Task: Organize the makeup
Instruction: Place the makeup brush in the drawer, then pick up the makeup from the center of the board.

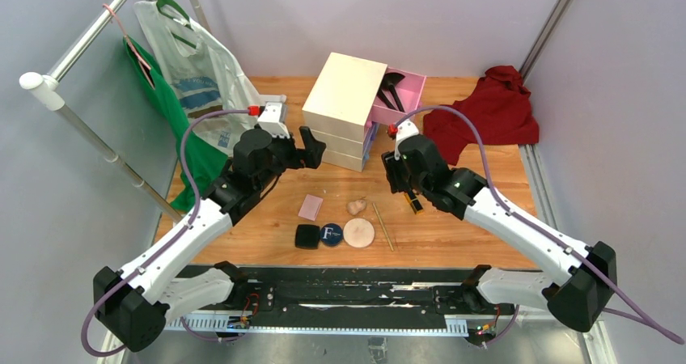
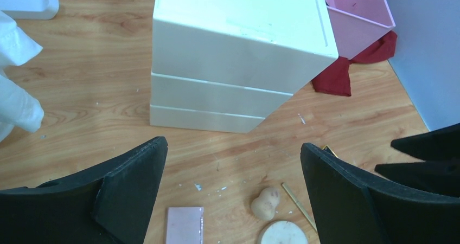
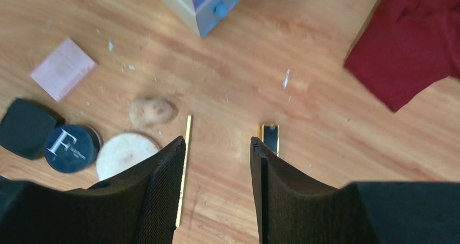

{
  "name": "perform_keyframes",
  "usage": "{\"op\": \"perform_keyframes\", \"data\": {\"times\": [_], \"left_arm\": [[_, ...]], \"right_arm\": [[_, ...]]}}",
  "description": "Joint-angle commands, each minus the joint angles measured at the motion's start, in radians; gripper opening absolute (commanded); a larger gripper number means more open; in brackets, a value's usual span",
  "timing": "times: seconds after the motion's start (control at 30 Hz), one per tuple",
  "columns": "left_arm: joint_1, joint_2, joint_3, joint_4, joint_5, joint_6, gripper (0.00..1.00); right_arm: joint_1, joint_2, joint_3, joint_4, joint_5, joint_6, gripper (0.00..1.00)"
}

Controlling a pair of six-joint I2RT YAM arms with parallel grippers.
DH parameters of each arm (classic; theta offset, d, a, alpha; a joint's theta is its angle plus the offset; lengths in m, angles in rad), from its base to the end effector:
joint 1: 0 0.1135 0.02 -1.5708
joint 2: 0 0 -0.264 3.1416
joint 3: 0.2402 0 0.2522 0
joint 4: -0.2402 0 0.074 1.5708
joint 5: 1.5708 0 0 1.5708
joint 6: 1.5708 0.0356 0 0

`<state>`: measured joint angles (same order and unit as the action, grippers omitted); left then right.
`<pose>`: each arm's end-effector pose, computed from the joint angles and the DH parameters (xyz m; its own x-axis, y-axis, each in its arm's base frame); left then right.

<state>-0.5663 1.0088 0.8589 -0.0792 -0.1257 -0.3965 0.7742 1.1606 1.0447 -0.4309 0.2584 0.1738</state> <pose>0.2024 -0.1234 0.3348 -0.3425 -0.2362 -0.9093 0.3219 0.8798 -0.3498 0.1905 0.1736 0.3305 -0.4561 -0.2121 -0.8643 -0.4477 0.8940 0.0169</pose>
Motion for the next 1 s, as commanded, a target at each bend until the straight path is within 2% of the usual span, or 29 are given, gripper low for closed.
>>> {"op": "perform_keyframes", "data": {"times": [0.0, 0.3, 0.7, 0.97], "left_arm": [[-0.007, 0.006, 0.031, -0.025, 0.002, 0.008, 0.98], [-0.007, 0.014, 0.029, -0.028, -0.021, 0.009, 0.98], [-0.007, 0.027, 0.028, -0.025, -0.032, 0.011, 0.98], [-0.007, 0.034, 0.026, -0.019, -0.03, 0.011, 0.98]], "right_arm": [[0.021, 0.007, -0.085, 0.019, -0.03, 0.073, 0.47], [0.057, 0.018, -0.278, 0.162, -0.178, 0.14, 0.46], [0.113, 0.139, -0.334, 0.239, -0.182, 0.163, 0.46], [0.112, 0.221, -0.363, 0.304, -0.189, 0.177, 0.4]]}}
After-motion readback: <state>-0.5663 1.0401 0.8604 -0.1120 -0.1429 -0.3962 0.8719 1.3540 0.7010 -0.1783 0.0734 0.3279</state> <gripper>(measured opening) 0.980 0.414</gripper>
